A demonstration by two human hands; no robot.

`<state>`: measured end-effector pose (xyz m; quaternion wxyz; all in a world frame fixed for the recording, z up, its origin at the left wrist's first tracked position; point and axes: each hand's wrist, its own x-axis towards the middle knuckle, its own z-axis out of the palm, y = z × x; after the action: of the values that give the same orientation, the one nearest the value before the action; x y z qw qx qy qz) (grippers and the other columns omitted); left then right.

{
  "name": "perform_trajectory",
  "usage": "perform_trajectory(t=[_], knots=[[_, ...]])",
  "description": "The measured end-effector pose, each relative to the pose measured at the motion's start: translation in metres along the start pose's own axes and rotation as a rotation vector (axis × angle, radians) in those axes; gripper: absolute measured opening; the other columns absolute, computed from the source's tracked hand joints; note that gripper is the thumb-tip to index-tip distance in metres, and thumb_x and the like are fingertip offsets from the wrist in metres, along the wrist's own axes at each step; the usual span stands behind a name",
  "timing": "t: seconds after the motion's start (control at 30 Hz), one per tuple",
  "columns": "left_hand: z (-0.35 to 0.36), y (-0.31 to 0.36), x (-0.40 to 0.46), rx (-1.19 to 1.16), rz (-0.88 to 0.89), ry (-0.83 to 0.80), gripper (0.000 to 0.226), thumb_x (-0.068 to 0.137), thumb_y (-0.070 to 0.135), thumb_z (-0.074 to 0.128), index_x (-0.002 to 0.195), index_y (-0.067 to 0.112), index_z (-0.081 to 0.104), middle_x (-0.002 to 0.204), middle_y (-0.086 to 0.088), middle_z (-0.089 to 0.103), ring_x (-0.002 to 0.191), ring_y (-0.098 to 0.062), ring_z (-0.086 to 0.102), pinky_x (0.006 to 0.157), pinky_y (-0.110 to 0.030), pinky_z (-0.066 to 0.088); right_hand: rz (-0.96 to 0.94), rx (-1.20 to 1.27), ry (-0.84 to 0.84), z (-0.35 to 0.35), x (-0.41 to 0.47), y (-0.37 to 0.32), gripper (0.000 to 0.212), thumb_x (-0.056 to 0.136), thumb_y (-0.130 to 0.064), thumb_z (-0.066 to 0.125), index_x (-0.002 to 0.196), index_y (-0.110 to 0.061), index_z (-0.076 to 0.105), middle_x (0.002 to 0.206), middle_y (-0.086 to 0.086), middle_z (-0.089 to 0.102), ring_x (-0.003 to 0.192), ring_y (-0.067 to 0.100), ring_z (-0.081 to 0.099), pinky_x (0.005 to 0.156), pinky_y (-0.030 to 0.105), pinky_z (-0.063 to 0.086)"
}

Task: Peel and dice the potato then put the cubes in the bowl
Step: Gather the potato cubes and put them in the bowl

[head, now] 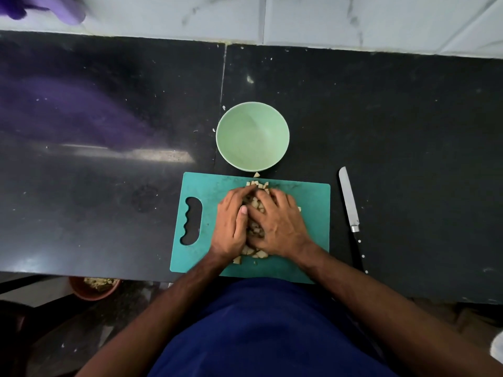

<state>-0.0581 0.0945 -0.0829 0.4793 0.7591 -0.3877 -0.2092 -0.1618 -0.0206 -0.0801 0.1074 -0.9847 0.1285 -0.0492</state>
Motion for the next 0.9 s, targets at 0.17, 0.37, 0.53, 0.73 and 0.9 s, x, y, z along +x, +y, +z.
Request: perform_trajectory(t=[0.17, 0.37, 0.53, 0.73, 0.9], knots=[[0.002, 0.002, 0.001, 0.055, -0.030, -0.017, 0.055, 0.108, 0.043, 0.024, 0.145, 0.011, 0.048, 0.141, -0.002, 0.054, 0.131, -0.013, 0.049, 0.108, -0.041, 0.038, -0.029, -0.024, -0.032, -0.004, 0.013, 0.000, 0.051, 0.087, -0.052, 0.054, 0.127, -0.020, 0.059, 0.124, 0.011, 0.057, 0.098, 0.029, 0.051, 0.068, 0.042, 0.052], [0.001, 0.004, 0.003, 0.066, -0.067, -0.043, 0.065, 0.106, 0.056, 0.022, 0.147, 0.011, 0.045, 0.141, -0.001, 0.052, 0.129, -0.014, 0.048, 0.108, -0.042, 0.037, -0.082, 0.019, -0.072, -0.014, 0.028, 0.005, 0.037, 0.089, -0.046, 0.059, 0.114, -0.020, 0.065, 0.113, 0.010, 0.058, 0.086, 0.027, 0.057, 0.051, 0.036, 0.055], [0.000, 0.012, 0.010, 0.081, -0.063, -0.051, 0.062, 0.106, 0.058, 0.025, 0.153, 0.019, 0.036, 0.145, 0.005, 0.047, 0.134, -0.008, 0.043, 0.114, -0.037, 0.033, 0.029, 0.250, -0.224, -0.031, 0.039, 0.009, 0.038, 0.083, -0.033, 0.064, 0.119, -0.021, 0.060, 0.112, 0.006, 0.055, 0.086, 0.027, 0.064, 0.068, 0.043, 0.058], [-0.006, 0.027, 0.017, 0.013, -0.105, -0.026, 0.050, 0.106, 0.044, 0.032, 0.150, 0.021, 0.040, 0.142, 0.012, 0.047, 0.135, -0.008, 0.042, 0.113, -0.039, 0.032, 0.163, 0.494, -0.274, -0.050, 0.048, 0.005, 0.035, 0.084, -0.025, 0.062, 0.118, -0.030, 0.056, 0.121, -0.005, 0.056, 0.099, 0.026, 0.064, 0.079, 0.040, 0.053], [-0.014, 0.053, 0.025, -0.063, -0.101, 0.031, 0.042, 0.105, 0.045, 0.034, 0.135, 0.023, 0.053, 0.128, 0.010, 0.053, 0.127, -0.018, 0.047, 0.109, -0.041, 0.036, 0.211, 0.777, -0.293, -0.070, 0.054, 0.001, 0.021, 0.084, -0.028, 0.056, 0.103, -0.038, 0.060, 0.107, -0.012, 0.066, 0.098, 0.008, 0.064, 0.083, 0.037, 0.055]])
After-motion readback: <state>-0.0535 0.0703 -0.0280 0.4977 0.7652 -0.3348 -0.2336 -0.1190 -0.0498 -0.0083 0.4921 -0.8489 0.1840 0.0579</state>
